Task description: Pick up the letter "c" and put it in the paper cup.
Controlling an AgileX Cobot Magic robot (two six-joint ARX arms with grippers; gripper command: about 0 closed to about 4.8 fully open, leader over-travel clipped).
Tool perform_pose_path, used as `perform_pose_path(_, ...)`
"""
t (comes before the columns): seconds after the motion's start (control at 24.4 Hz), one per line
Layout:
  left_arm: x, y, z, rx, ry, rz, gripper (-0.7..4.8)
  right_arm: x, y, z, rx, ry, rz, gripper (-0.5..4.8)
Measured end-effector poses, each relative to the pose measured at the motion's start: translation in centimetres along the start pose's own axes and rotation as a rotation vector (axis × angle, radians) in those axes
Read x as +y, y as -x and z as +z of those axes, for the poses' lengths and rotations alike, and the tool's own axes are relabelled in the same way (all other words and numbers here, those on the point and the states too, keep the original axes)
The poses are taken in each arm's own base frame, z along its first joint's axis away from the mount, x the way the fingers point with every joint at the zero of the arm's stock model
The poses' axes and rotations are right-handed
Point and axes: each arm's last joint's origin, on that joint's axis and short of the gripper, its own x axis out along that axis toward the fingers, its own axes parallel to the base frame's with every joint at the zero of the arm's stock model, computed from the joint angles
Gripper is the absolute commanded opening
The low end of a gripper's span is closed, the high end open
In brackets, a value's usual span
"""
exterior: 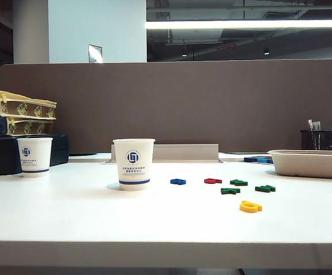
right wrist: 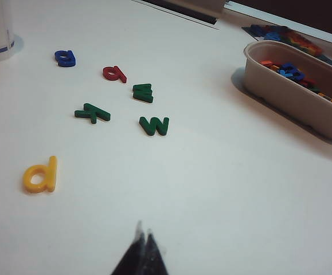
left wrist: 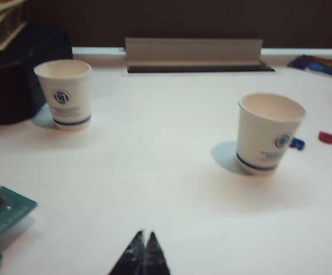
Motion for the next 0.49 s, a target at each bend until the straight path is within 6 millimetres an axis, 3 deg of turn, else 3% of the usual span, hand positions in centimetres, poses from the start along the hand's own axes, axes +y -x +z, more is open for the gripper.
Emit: perform_pose_path(0.49,1.5,-0.2,0.7,-0.069,0.013,0.045,-0.06,0.0,0.0,0.0,0.000,0.000,0.000,-0.01)
